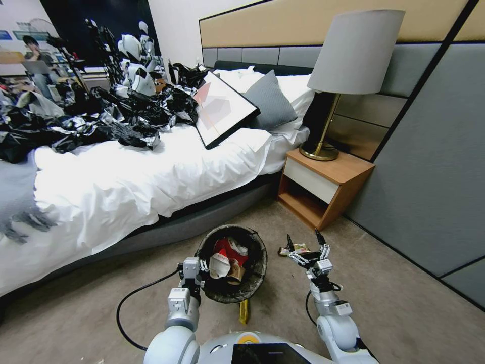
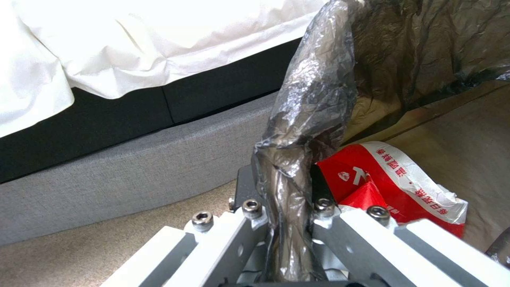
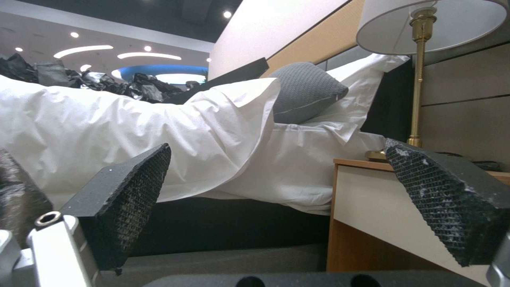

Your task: Pick up the trash bin, then pick up the garbage from the floor and place it into the trash bin.

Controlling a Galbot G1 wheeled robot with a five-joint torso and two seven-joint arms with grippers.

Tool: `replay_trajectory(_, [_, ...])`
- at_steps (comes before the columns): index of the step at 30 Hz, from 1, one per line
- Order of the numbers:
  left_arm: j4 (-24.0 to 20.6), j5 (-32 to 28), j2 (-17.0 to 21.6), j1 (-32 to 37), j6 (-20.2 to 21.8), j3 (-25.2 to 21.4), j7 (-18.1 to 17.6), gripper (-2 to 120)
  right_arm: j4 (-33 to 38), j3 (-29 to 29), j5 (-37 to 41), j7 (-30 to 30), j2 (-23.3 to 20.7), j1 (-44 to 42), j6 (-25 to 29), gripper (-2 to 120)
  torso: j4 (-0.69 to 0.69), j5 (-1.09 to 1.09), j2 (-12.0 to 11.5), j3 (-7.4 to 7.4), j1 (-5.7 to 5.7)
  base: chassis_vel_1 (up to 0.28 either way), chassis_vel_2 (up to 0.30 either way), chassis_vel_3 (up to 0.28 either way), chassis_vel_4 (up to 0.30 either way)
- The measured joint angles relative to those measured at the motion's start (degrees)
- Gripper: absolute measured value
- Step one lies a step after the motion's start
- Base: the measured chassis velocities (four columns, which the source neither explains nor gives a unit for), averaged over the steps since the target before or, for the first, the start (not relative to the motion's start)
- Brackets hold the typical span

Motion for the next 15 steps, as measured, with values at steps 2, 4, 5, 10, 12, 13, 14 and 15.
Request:
replay_trajectory(2, [-0.02,0.02,0.03,0.04,-0.02,0.00,0.01,0,0.00,0.09,0.01,0.33,-0.11,0.27,-0.46,100,0.00,0.00,0.00,0.00,0.00,0.000,0.000,0.000,0.000])
replay_trajectory(4, [-0.10,0.04,0.09,0.07,-0.05,0.01,0.04,0,0.00,0.16,-0.01,1.50,-0.45,1.11,-1.78,100,0.00,0.00,0.00,0.00,0.00,0.000,0.000,0.000,0.000])
replay_trajectory(5, [-0.10,0.04,0.09,0.07,-0.05,0.01,0.04,0,0.00,0.16,-0.01,1.50,-0.45,1.11,-1.78,100,0.00,0.00,0.00,0.00,0.00,0.000,0.000,0.000,0.000])
replay_trajectory(10, [-0.14,0.06,0.07,0.06,-0.11,0.03,0.06,0,0.22,0.40,-0.02,4.43,-1.13,3.71,-5.95,100,0.00,0.00,0.00,0.00,0.00,0.000,0.000,0.000,0.000])
replay_trajectory(12, [-0.14,0.07,0.06,0.07,-0.15,0.03,0.07,0,0.49,0.22,0.11,5.74,-1.45,4.76,-9.14,100,0.01,0.00,0.00,0.00,0.00,0.000,0.000,0.000,0.000])
replay_trajectory(13, [-0.14,0.07,0.06,0.06,-0.18,0.01,0.09,0,0.73,0.01,0.11,6.95,-1.74,5.45,-12.10,100,0.02,0.00,0.00,0.00,0.00,0.000,0.000,0.000,0.000])
replay_trajectory(14, [-0.14,0.07,0.05,0.05,-0.19,-0.02,0.09,0,0.92,-0.16,0.14,7.92,-2.07,6.10,-15.11,100,0.01,0.00,0.00,0.00,0.00,0.000,0.000,0.000,0.000])
replay_trajectory(15, [-0.15,0.08,0.06,0.05,-0.19,-0.04,0.08,0,1.03,-0.36,0.11,8.97,-2.37,6.71,-17.52,100,0.01,0.00,0.00,0.00,0.00,0.000,0.000,0.000,0.000])
